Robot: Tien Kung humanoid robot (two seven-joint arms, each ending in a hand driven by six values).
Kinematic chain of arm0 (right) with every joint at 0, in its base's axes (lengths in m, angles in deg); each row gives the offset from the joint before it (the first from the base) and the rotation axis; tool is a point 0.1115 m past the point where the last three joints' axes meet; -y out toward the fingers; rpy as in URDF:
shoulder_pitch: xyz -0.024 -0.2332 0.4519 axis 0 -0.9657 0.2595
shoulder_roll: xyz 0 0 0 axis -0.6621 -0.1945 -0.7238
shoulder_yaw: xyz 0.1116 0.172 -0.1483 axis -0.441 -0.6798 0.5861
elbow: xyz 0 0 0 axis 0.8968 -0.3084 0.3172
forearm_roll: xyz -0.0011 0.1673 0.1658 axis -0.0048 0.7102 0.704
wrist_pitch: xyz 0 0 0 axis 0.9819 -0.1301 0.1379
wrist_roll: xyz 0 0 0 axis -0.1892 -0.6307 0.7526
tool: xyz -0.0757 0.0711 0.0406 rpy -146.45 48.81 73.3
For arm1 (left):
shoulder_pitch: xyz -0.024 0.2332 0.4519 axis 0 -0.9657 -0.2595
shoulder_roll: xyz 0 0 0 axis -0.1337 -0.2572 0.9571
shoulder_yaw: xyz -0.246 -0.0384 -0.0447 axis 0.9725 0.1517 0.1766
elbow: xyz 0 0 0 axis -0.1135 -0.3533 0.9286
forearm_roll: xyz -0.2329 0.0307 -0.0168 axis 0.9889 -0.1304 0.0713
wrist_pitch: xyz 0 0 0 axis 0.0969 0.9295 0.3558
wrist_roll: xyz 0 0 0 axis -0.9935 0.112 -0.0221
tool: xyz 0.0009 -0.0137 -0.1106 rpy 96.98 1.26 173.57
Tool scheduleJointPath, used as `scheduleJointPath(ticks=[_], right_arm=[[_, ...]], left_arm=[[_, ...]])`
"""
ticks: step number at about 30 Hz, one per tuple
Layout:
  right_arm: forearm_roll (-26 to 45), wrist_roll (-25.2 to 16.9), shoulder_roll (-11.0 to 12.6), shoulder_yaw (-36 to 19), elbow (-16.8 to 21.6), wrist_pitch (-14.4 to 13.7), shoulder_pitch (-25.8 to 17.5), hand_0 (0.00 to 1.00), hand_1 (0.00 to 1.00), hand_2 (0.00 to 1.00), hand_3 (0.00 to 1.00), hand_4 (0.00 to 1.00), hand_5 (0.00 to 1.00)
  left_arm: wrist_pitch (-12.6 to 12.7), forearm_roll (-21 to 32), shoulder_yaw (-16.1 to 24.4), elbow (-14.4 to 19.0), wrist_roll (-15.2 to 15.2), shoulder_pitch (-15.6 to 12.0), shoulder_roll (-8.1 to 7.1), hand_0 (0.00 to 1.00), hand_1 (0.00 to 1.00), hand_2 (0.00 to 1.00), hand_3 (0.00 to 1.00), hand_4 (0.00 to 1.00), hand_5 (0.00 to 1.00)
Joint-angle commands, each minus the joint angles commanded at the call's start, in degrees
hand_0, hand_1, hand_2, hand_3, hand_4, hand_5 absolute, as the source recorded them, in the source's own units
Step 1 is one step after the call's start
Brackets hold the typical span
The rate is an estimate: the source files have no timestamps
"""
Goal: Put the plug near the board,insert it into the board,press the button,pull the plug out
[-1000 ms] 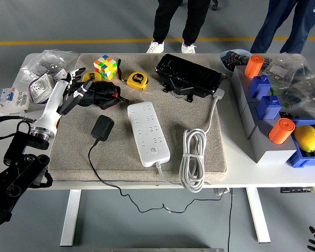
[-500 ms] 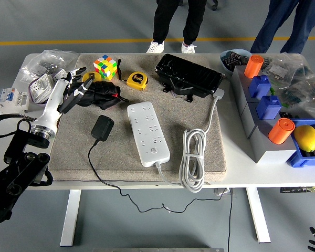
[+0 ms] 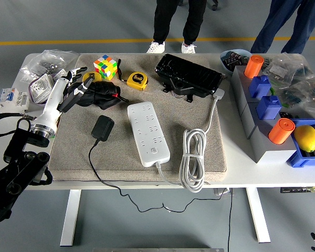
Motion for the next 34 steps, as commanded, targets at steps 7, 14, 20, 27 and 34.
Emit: scheduleJointPath(ticks=[7,14,20,27,34], right_arm=[[2.92,-0.48,-0.08,3.16,-2.21,0.99,1.66,0.711,0.745,0.749,0.704,0.998,0.74],[6.98,-1.69,-0.75,6.7,-4.67,0.61,1.84,0.714,0.741,0.743,0.684,0.998,0.719],[7.69,-2.36,-1.11,6.0,-4.56,0.31,1.52,0.702,0.729,0.733,0.666,0.998,0.701],[7.98,-2.86,-1.25,5.76,-4.66,0.35,1.8,0.701,0.729,0.735,0.667,0.998,0.706],[7.85,-3.56,-1.25,5.31,-4.22,0.02,2.12,0.703,0.728,0.735,0.664,0.998,0.696]], left_arm=[[-0.11,0.0,0.25,0.01,0.1,-0.29,0.08,0.88,0.892,0.922,0.847,0.998,0.998],[-0.17,0.11,-0.19,0.08,0.15,-0.11,0.22,0.88,0.891,0.921,0.844,0.998,0.998],[-0.27,-0.03,0.18,0.13,0.29,-0.33,0.08,0.88,0.89,0.919,0.839,0.998,0.998],[-0.34,-0.13,0.17,0.31,0.37,-0.21,0.07,0.879,0.89,0.919,0.838,0.998,0.998],[-0.4,0.01,0.12,0.03,0.41,-0.06,0.21,0.878,0.889,0.918,0.837,0.998,0.998]])
